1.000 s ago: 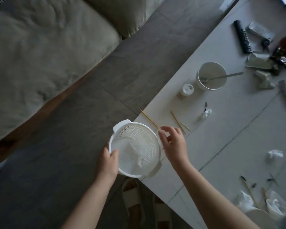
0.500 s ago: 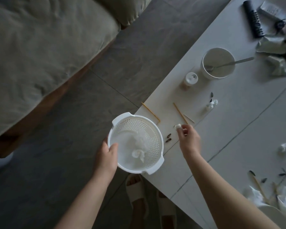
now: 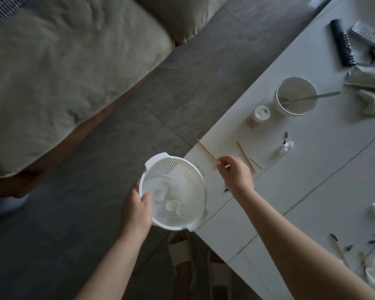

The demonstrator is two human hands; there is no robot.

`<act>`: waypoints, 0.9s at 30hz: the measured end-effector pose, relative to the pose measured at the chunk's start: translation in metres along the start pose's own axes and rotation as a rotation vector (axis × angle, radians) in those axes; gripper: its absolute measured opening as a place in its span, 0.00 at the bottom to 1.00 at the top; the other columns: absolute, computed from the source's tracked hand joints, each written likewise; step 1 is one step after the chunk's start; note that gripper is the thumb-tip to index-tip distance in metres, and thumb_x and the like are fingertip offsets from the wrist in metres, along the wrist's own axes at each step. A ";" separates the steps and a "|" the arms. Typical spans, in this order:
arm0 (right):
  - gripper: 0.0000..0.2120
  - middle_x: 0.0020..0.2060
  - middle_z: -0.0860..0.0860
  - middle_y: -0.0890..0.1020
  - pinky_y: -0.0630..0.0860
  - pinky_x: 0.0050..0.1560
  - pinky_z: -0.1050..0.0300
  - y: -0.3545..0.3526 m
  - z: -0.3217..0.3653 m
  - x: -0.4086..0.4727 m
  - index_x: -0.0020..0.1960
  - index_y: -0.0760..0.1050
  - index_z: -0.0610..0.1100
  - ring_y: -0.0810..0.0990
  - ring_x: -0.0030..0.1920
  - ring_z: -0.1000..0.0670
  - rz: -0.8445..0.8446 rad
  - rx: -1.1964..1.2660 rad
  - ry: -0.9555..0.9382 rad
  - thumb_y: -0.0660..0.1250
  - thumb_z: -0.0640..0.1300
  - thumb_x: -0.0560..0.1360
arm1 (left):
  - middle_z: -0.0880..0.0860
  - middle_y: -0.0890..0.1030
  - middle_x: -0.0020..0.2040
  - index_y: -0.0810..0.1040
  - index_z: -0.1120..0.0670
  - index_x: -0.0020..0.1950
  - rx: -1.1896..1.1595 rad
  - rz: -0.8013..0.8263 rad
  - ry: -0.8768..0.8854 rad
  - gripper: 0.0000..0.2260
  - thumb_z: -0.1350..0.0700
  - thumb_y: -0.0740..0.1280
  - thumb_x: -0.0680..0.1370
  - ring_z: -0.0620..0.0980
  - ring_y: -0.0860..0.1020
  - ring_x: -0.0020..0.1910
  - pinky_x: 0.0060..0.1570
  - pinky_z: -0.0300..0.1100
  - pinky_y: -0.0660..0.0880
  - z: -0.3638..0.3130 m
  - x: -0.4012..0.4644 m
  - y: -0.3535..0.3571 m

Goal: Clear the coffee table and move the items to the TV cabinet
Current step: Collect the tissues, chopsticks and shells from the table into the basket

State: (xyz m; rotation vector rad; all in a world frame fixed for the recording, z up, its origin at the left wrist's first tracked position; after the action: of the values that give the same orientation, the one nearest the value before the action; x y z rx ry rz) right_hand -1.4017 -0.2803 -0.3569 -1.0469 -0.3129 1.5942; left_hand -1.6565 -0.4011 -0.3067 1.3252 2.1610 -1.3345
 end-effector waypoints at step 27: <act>0.10 0.55 0.44 0.75 0.69 0.42 0.56 -0.021 -0.075 0.046 0.56 0.73 0.42 0.75 0.45 0.42 -0.110 -0.360 0.206 0.57 0.42 0.79 | 0.48 0.78 0.43 0.72 0.48 0.41 -0.036 0.101 0.036 0.07 0.60 0.60 0.76 0.49 0.77 0.43 0.44 0.46 0.72 0.002 0.018 0.019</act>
State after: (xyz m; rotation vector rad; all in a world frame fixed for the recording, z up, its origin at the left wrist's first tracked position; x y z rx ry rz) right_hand -1.3298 -0.2568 -0.4061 -1.4325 -0.5205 1.3460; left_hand -1.6514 -0.3903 -0.3298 1.4345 2.1001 -1.2374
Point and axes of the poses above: each hand's wrist, its own x-axis towards the middle knuckle, its own y-axis out of the palm, z = x × y, the point moved 8 cm from there along x, towards the middle knuckle
